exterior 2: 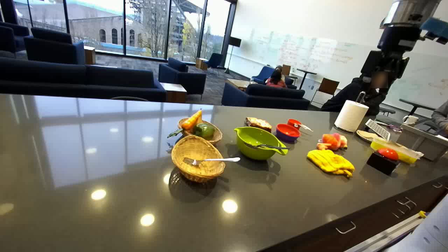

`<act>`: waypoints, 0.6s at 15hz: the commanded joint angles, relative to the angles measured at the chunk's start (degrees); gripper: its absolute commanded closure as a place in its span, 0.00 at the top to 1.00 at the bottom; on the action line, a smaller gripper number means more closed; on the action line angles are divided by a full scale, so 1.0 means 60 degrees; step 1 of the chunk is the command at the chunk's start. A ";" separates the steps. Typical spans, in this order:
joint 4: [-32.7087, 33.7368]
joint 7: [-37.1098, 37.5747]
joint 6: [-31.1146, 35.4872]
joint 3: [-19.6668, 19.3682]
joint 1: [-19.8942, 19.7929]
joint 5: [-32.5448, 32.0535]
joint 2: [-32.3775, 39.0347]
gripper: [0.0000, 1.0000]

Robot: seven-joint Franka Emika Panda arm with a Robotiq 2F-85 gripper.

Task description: Put the brown packet inside the green bowl

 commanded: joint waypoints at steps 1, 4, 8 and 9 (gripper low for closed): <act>0.0023 0.0025 -0.0022 -0.0028 0.0042 -0.0018 0.0009 1.00; 0.0023 0.0026 -0.0021 -0.0028 0.0042 -0.0018 0.0008 1.00; 0.0059 0.0000 0.0094 -0.0046 0.0042 -0.0033 0.0164 1.00; 0.0080 -0.0033 0.0160 -0.0053 0.0056 -0.0037 0.0250 1.00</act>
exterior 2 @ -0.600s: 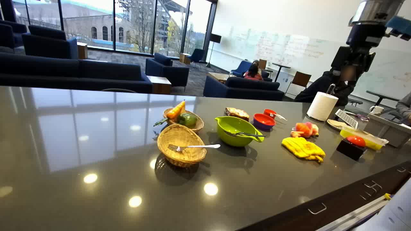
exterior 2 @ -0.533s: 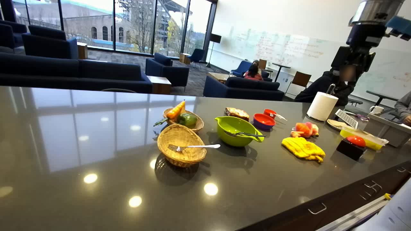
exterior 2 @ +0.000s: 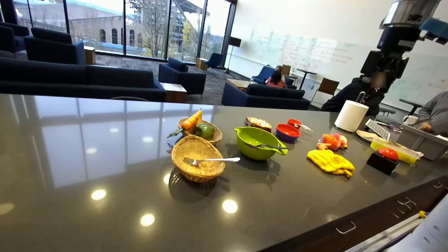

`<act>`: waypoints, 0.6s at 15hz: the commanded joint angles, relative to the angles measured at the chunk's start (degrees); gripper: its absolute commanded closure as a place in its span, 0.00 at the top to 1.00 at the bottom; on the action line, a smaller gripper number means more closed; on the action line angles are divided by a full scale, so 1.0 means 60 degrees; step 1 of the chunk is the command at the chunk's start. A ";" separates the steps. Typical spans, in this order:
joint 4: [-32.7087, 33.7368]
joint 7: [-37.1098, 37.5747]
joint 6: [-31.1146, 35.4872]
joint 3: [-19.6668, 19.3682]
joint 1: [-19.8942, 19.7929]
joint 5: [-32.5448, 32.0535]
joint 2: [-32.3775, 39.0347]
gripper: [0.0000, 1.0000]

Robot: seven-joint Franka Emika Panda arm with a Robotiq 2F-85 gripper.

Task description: Put the brown packet inside the green bowl

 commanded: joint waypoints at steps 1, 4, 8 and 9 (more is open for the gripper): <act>0.0124 -0.0323 0.0191 -0.0174 0.0180 0.0054 0.0422 1.00; 0.0177 -0.0532 0.0556 -0.0177 0.0312 0.0173 0.0932 1.00; 0.0234 -0.0464 0.1424 -0.0010 0.0473 0.0174 0.1649 1.00; 0.0234 -0.0508 0.1767 -0.0021 0.0529 0.0217 0.1943 1.00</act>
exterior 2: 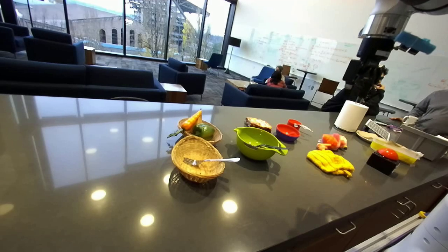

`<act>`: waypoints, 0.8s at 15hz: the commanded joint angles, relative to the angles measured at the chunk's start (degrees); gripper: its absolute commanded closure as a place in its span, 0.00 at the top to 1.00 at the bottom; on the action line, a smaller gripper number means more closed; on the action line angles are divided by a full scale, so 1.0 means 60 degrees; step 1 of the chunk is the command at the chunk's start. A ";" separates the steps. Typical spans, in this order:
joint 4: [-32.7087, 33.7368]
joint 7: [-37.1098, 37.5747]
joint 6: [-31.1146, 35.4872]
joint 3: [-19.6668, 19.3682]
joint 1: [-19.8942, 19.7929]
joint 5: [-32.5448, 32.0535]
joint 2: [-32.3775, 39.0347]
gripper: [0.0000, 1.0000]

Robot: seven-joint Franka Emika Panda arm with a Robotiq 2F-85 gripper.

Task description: Put the brown packet inside the green bowl

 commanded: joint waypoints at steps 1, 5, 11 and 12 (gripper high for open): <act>0.0202 -0.0085 0.0933 0.0061 0.0160 0.0070 0.0944 1.00; 0.0412 -0.0022 0.2116 0.0105 0.0236 0.0210 0.2096 1.00; 0.1503 -0.0133 0.3155 0.0170 0.0204 0.0101 0.4150 1.00; 0.1812 -0.0137 0.3315 0.0179 0.0182 0.0042 0.4565 1.00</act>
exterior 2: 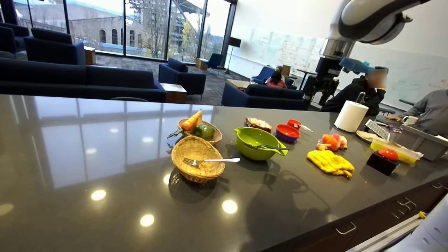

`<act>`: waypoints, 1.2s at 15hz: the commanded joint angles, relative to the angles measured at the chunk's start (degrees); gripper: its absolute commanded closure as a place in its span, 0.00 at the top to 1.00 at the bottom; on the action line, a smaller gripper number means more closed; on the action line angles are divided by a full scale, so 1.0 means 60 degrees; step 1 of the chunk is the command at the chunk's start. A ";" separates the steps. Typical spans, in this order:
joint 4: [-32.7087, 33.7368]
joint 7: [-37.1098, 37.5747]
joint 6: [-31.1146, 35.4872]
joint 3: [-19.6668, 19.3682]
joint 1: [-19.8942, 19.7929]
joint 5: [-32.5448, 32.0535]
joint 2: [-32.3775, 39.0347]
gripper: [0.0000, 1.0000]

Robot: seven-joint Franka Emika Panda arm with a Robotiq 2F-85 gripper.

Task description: Put the brown packet inside the green bowl

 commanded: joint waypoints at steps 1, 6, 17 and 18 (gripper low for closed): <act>0.1256 -0.0219 0.0317 -0.0006 0.0012 0.0021 0.1515 1.00; 0.3009 0.0238 0.0402 -0.0120 -0.0238 -0.0266 0.3211 1.00; 0.6746 0.0382 0.0173 -0.0467 -0.0681 0.0245 0.6274 1.00; 0.7158 0.0432 0.0103 -0.0468 -0.0689 0.0313 0.6598 1.00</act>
